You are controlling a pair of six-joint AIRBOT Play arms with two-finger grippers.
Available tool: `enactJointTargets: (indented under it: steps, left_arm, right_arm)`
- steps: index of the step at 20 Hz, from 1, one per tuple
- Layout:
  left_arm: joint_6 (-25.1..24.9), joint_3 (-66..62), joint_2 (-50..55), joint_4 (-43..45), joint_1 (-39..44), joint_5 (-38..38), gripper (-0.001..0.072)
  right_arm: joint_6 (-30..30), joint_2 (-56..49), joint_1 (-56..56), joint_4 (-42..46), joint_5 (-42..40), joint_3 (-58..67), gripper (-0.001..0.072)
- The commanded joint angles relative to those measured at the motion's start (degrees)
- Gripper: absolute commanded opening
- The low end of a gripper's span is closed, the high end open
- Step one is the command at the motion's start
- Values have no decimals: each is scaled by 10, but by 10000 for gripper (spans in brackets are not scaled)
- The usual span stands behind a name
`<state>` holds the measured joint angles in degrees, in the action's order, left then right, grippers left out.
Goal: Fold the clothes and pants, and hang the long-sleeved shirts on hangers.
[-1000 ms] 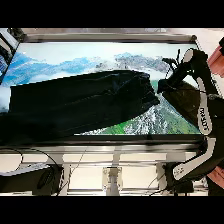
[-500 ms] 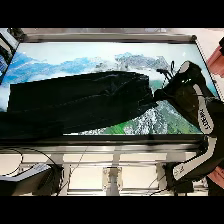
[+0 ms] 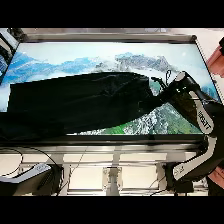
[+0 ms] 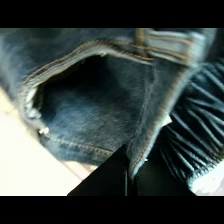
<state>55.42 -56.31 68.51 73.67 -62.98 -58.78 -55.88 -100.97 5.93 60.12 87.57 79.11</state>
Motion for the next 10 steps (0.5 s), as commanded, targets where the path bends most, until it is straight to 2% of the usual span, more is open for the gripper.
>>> enactJointTargets:
  steps: [1,4,7,10]
  left_arm:
    - [4,-1,-2,3,1,-13,47]
    - [4,-1,-7,33,1,-13,47]
    - [13,-2,-11,54,1,-13,47]
    - [63,-20,-13,54,1,-15,46]
  right_arm:
    - [-38,25,14,45,86,-7,28]
    - [-89,93,60,132,87,-22,27]
    - [-127,162,139,142,91,-94,27]
    - [-103,232,203,134,115,-160,27]
